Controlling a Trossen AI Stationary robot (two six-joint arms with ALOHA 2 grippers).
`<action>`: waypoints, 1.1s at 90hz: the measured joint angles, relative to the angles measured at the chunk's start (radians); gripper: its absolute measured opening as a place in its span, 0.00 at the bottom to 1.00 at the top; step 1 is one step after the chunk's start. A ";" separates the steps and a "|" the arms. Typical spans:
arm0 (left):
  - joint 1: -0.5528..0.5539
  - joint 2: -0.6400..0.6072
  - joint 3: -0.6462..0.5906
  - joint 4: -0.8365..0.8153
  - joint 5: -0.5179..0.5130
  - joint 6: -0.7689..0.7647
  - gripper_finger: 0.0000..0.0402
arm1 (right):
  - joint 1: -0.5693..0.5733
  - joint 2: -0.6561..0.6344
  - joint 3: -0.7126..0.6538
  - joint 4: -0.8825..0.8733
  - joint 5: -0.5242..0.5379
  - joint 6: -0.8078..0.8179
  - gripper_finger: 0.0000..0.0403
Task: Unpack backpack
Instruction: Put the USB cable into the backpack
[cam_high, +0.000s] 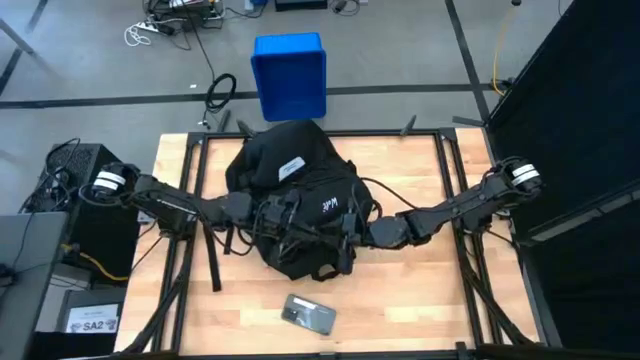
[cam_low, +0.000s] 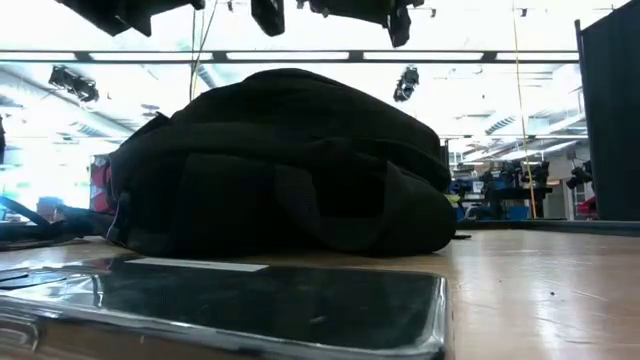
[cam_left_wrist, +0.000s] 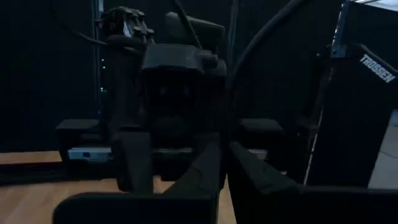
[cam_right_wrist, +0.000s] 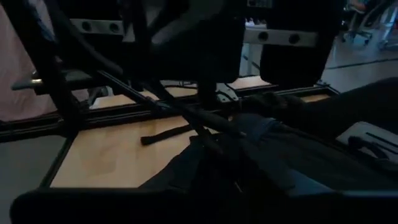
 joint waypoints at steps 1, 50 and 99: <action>0.000 0.000 0.000 -0.001 0.000 0.000 0.00 | 0.000 0.000 0.000 0.000 0.000 -0.006 0.19; 0.000 0.001 0.000 -0.041 -0.019 -0.002 0.00 | 0.032 0.000 0.000 0.061 -0.077 -0.118 0.41; 0.001 0.002 0.025 -0.016 0.008 -0.009 0.00 | -0.039 0.000 0.000 0.083 -0.189 -0.106 0.23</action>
